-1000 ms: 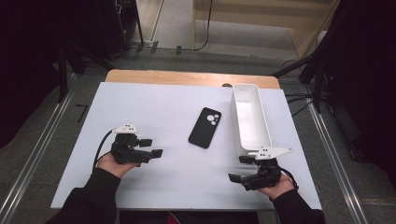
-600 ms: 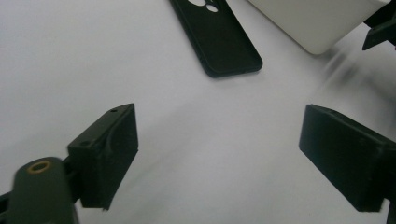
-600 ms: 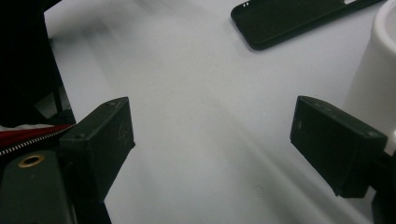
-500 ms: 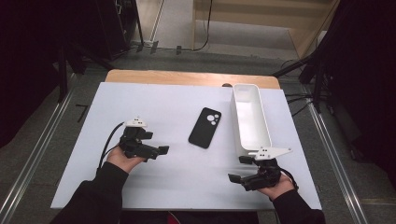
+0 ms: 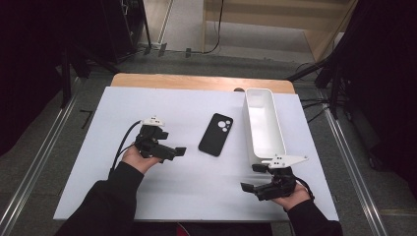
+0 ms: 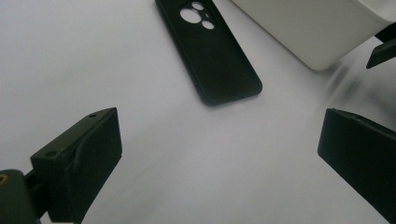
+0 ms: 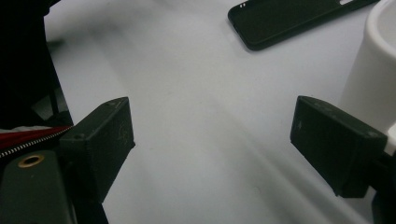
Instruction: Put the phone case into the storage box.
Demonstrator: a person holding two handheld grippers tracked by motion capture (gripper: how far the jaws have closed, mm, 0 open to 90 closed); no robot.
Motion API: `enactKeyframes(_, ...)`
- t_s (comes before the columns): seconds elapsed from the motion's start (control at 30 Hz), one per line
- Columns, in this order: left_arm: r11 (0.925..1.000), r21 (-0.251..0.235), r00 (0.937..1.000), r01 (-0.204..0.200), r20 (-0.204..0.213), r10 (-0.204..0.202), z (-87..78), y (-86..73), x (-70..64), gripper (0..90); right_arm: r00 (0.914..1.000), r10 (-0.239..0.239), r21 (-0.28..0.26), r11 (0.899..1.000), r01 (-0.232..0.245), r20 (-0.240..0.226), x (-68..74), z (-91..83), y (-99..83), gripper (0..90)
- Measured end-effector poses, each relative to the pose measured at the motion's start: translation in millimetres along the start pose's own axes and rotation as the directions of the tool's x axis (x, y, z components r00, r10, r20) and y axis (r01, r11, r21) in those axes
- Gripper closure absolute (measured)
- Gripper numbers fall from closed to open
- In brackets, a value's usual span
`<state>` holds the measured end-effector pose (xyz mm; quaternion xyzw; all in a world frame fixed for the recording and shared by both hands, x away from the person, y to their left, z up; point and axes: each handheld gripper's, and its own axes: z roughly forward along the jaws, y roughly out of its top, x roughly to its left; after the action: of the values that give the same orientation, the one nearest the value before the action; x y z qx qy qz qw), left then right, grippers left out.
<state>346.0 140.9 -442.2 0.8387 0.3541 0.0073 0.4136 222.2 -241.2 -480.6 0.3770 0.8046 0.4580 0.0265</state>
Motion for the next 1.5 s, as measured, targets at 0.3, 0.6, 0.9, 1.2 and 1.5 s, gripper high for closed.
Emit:
enactKeyframes(0.3, 1.0, 0.007, 0.9999, 0.005, -0.016, -0.005, 12.9, 15.1, -2.8, 0.0, 1.0, 0.008, -0.005, 1.0, -0.008, 0.004, 0.1, 0.5, -0.1, 11.9)
enactKeyframes(0.6, 1.0, 0.005, 0.9999, 0.002, -0.011, -0.002, 23.0, 25.0, -3.4, 0.0, 1.0, 0.007, -0.008, 1.0, -0.007, 0.001, 0.2, 0.2, -0.3, 11.9)
enactKeyframes(0.9, 1.0, -0.002, 1.0, 0.001, -0.004, -0.001, 33.2, 38.0, -2.5, 1.7, 1.0, 0.004, -0.008, 1.0, -0.004, 0.0, 0.2, -0.1, -0.3, 11.9)
enactKeyframes(1.2, 0.9999, 0.01, 0.9999, -0.003, -0.01, 0.003, 45.2, 46.2, -7.2, 1.7, 1.0, 0.005, -0.01, 1.0, -0.005, -0.001, -0.2, -1.0, -0.6, 11.9)
enactKeyframes(1.5, 0.9998, 0.013, 0.9997, -0.014, -0.019, 0.014, 57.0, 55.5, -14.7, 1.6, 1.0, 0.006, -0.011, 1.0, -0.006, 0.005, -1.0, -0.8, -0.5, 11.9)
